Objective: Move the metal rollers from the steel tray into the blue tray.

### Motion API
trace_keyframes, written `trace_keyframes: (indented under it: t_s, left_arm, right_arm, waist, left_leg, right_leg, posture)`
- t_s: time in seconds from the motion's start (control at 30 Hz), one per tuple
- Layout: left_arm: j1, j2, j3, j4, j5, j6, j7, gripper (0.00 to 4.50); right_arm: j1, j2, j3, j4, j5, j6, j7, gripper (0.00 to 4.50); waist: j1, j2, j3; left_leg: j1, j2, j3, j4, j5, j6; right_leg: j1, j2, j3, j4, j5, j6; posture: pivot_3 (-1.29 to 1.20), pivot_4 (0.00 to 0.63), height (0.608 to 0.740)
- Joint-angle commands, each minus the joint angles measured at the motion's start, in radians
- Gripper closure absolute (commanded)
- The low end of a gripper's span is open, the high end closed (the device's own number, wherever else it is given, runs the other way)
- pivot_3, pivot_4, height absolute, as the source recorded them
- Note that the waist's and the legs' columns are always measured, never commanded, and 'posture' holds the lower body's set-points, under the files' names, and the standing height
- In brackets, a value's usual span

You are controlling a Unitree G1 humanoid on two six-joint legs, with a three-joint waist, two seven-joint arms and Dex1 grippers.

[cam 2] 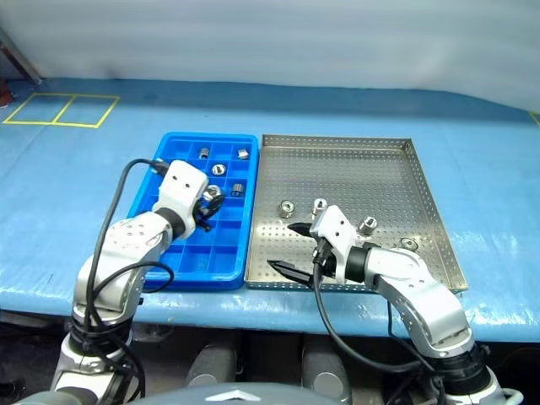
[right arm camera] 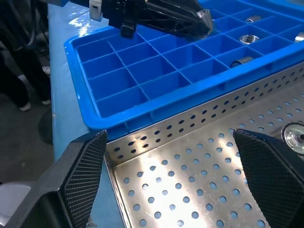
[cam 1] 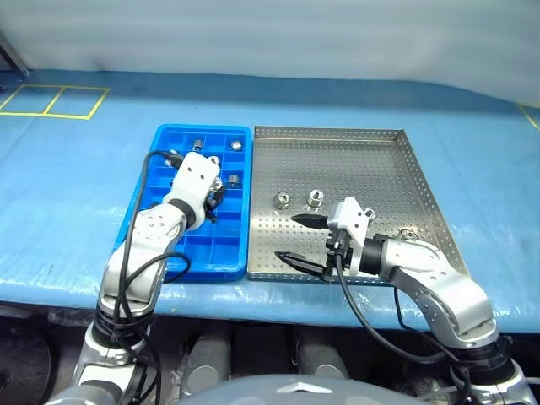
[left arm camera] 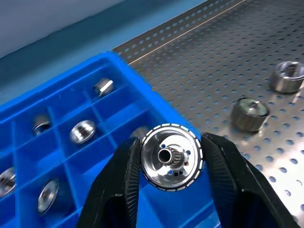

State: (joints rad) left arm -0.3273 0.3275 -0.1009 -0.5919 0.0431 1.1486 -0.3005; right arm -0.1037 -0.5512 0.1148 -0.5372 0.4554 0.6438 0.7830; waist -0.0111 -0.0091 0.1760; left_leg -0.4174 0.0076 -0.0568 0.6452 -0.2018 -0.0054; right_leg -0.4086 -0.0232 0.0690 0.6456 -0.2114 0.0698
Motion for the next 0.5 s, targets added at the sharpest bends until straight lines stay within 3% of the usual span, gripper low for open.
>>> trace_keyframes:
  t_s: [0.03,0.27,0.5]
  left_arm:
    - [0.019,-0.001,0.034,-0.019,0.062,0.022,0.097,2.80]
    - [0.033,-0.085,0.086,0.096,0.117,-0.043,0.262,2.80]
    - [0.008,-0.116,0.111,0.204,0.124,-0.124,0.318,2.80]
  right_arm:
    - [-0.025,-0.008,0.011,0.005,-0.004,-0.018,0.007,0.00]
    - [-0.032,-0.005,0.024,0.017,-0.019,-0.015,-0.017,0.00]
    - [-0.011,-0.012,0.008,0.010,-0.031,-0.018,-0.048,0.00]
  waist:
    - [0.007,0.000,0.000]
    - [0.036,-0.001,0.001]
    - [0.042,-0.001,0.001]
  left_leg:
    - [0.000,0.000,0.000,0.000,0.000,0.000]
    - [-0.001,-0.001,-0.001,0.001,0.000,0.000]
    - [-0.001,-0.001,0.000,0.000,0.000,0.000]
  right_leg:
    - [0.000,0.000,0.000,0.000,0.000,0.000]
    - [0.000,-0.001,-0.001,-0.001,0.000,0.000]
    - [0.000,-0.001,-0.001,-0.001,0.000,0.000]
  posture:
    - [0.15,0.150,0.740]
    - [0.15,0.150,0.740]
    - [0.14,0.150,0.740]
